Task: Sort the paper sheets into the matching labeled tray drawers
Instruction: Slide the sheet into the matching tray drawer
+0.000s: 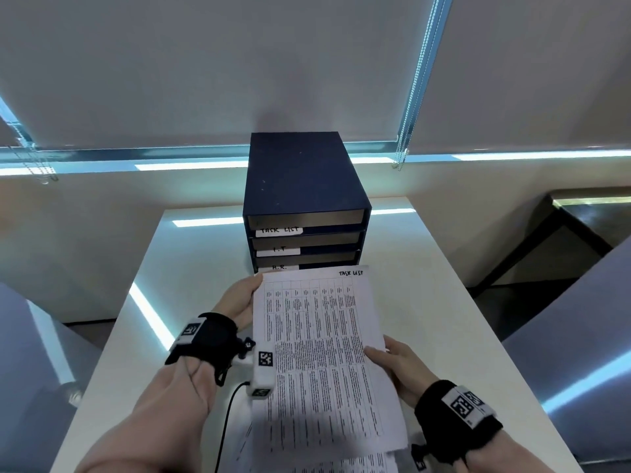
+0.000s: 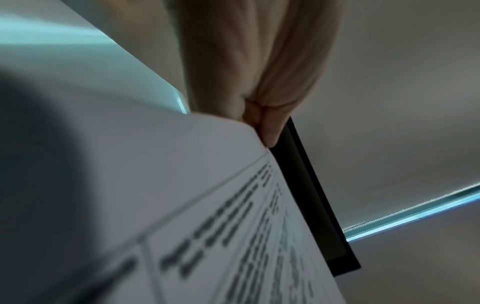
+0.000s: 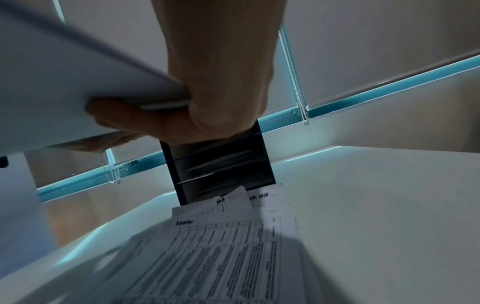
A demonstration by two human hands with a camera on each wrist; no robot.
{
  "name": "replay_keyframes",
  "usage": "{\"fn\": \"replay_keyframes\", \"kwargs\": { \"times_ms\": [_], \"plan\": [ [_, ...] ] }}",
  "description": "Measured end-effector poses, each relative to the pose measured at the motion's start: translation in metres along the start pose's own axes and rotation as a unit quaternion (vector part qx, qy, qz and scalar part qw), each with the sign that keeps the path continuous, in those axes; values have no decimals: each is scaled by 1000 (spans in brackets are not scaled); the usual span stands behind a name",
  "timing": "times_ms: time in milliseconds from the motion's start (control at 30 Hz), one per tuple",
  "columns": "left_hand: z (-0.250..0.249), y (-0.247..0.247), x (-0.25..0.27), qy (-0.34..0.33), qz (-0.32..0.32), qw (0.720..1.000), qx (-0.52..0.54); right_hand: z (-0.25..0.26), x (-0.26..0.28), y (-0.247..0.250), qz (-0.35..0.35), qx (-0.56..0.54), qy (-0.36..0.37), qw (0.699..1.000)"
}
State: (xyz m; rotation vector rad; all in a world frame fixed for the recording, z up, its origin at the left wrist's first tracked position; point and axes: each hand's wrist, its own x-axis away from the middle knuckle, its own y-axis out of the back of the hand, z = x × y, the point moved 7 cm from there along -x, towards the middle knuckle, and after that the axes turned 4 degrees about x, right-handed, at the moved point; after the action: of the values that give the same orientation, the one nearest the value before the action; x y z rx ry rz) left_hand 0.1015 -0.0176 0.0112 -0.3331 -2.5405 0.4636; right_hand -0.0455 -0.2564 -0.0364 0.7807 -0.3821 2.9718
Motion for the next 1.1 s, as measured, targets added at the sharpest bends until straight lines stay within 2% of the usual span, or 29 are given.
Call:
{"fn": "replay_keyframes", "kwargs": {
  "times_ms": [300,433,533,700,800,867,933,1000,1100],
  "plan": [
    [-9,2,-15,1,-43,999,18,7,4,1,-36,-4,15,999],
    [-37,-14,-26,-7,-40,999,5,44,-12,4,-54,12,28,998],
    [-44,-25,-29,13,-23,999,-20,76,-36,7,-62,23,24,998],
    [-43,-25,-20,26,6,1000,9,114,-82,-1,-61,61,-3,996],
    [-33,-18,-5,49,8,999,-11,146,-109,-6,-82,86,16,993],
    [-26,-20,3,56,31,998,-21,164,-125,-10,-94,93,28,991],
    [-24,-21,1,26,30,999,-34,175,-135,-12,-97,84,48,991],
    [-24,-18,-9,-18,-4,999,-30,176,-135,-14,-81,58,59,993],
    [-25,-15,-26,-60,-46,997,0,161,-121,-11,-66,122,29,990]
  ]
}}
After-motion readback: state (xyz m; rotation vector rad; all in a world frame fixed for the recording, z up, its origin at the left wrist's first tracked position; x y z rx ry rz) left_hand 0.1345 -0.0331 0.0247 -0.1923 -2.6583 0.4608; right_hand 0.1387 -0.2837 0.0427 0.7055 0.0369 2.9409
